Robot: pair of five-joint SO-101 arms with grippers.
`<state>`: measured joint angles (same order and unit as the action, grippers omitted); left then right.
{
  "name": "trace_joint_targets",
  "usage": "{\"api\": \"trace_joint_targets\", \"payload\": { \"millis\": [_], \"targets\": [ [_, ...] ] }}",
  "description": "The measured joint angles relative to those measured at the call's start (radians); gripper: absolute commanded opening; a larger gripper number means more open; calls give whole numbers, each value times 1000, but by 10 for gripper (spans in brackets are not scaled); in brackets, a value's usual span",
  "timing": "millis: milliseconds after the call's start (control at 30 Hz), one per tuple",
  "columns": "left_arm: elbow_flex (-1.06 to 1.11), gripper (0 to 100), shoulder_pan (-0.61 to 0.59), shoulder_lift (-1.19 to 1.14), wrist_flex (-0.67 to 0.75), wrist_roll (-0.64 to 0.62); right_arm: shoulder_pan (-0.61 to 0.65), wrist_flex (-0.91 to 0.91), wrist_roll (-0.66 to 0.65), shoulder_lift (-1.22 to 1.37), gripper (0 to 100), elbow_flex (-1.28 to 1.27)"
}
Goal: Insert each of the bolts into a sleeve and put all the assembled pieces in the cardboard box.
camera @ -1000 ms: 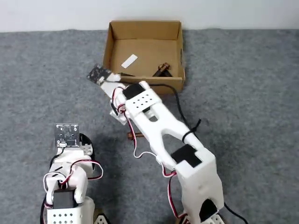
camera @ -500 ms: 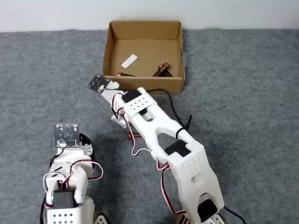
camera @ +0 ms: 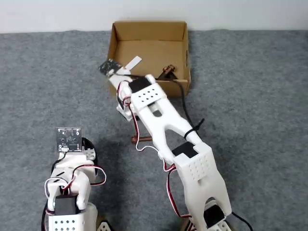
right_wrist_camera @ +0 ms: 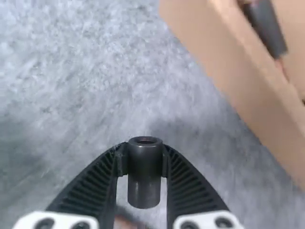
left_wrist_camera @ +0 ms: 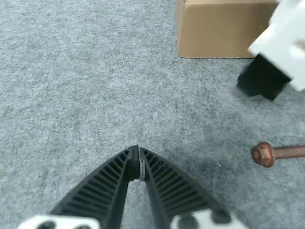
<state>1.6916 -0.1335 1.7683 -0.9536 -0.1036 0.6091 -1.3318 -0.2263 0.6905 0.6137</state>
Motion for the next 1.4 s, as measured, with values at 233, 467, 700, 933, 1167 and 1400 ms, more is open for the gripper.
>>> {"api": "trace_joint_targets", "payload": {
  "millis": [233, 467, 700, 933, 1167, 1400],
  "targets": [
    [0, 8, 51, 0, 0, 0, 0, -259, 209, -84, 8, 120],
    [0, 8, 52, 0, -9, 0, -32, -420, 437, -193, 8, 127],
    [-32, 6, 61, 0, -31, 52, -112, -422, 505, -367, 8, 87],
    [-135, 6, 144, 0, -207, 60, -209, -422, 563, -658, 8, -250],
    [-189, 6, 158, -94, -213, 61, -358, -422, 598, -913, 8, -562],
    [-509, 6, 227, -526, -230, -104, -440, -422, 600, -1120, 8, -740]
  ]
}}
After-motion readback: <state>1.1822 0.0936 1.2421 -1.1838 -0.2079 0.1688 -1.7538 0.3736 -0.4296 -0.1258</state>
